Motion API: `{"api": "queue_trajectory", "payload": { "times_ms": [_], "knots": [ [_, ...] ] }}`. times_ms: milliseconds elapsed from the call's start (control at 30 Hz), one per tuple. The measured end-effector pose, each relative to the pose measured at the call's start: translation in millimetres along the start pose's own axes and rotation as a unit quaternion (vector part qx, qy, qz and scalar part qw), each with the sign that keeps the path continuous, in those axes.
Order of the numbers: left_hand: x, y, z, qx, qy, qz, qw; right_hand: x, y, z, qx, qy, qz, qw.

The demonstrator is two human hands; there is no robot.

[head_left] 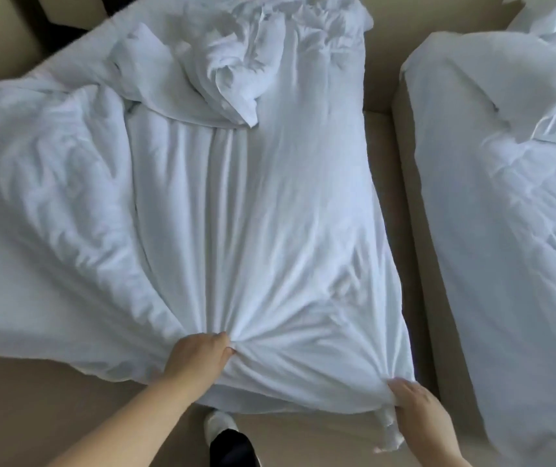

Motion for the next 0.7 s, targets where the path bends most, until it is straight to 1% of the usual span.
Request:
{"api": "queue_trajectory", "payload": {
  "times_ms": [33, 67, 100, 133, 167, 200, 233, 267, 333, 367, 400, 433, 467, 533, 567, 633, 700],
  "knots": [
    [3.7, -20.8, -4.0, 0.061, 0.031, 0.0, 0.998, -1.3, -18.4, -2.1, 0.039, -0.012, -0.014, 0.999],
    [3.3, -34.9, -6.1, 0.106, 0.041, -0.003, 0.993, 5.6, -26.6, -2.5, 0.063, -0.026, -0.001, 0.998],
    [3.4, -44.3, -8.5, 0.146, 0.038, 0.004, 0.989, 16.9, -35.0, -0.7, 0.069, 0.009, 0.001, 0.998],
    [3.4, -45.0, -10.3, 0.156, 0.032, 0.016, 0.987, 34.9, -39.1, 1.3, 0.064, 0.045, 0.007, 0.997],
    [6.4, -50.6, -13.1, 0.153, 0.028, 0.004, 0.988, 52.5, -46.5, 1.2, 0.069, 0.079, 0.007, 0.994],
    [9.6, -55.5, -18.5, 0.154, 0.026, -0.02, 0.987, 63.6, -48.5, 8.1, 0.064, 0.078, 0.02, 0.995],
    [13.2, -59.3, -28.9, 0.166, 0.035, -0.051, 0.984, 81.3, -46.3, 13.6, 0.052, 0.093, 0.003, 0.994],
    [19.8, -58.3, -37.7, 0.161, 0.052, -0.085, 0.982, 102.2, -46.2, 18.1, 0.056, 0.114, 0.007, 0.992],
    [38.8, -39.6, -43.0, 0.042, 0.047, -0.126, 0.99, 148.9, -36.5, 32.5, 0.02, 0.151, 0.056, 0.987],
    [54.5, -29.0, -45.7, 0.004, 0.048, -0.139, 0.989, 171.2, -35.8, 38.7, 0.01, 0.173, 0.071, 0.982],
    [77.0, -27.8, -49.3, 0.012, 0.079, -0.168, 0.983, 194.3, -41.0, 42.4, 0.025, 0.191, 0.073, 0.979],
    [103.4, -35.8, -53.8, 0.048, 0.123, -0.183, 0.974, 216.6, -49.4, 44.8, 0.051, 0.2, 0.065, 0.976],
    [130.0, -42.3, -57.3, 0.081, 0.163, -0.193, 0.964, 238.0, -55.3, 50.0, 0.056, 0.205, 0.059, 0.975],
    [194.7, -41.5, -54.3, 0.067, 0.226, -0.195, 0.952, 289.1, -70.3, 67.1, 0.063, 0.216, 0.043, 0.973],
    [227.9, -38.5, -51.1, 0.058, 0.252, -0.199, 0.945, 314.7, -84.1, 79.6, 0.06, 0.209, 0.032, 0.976],
    [294.3, -31.2, -38.4, 0.036, 0.272, -0.197, 0.941, 380.2, -102.5, 105.8, 0.066, 0.2, 0.027, 0.977],
    [357.2, -25.0, -21.2, 0.026, 0.258, -0.172, 0.95, 450.2, -120.4, 137.5, 0.088, 0.21, 0.05, 0.972]
  ]
}}
Point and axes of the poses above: each hand's wrist, its own z-axis towards the middle knuckle, its own y-axis out of the back of the hand, x = y × z, the point moved 10 cm from there along z, towards the middle knuckle, and after that the axes turned 11 degrees about -x, right-handed, at the moved point
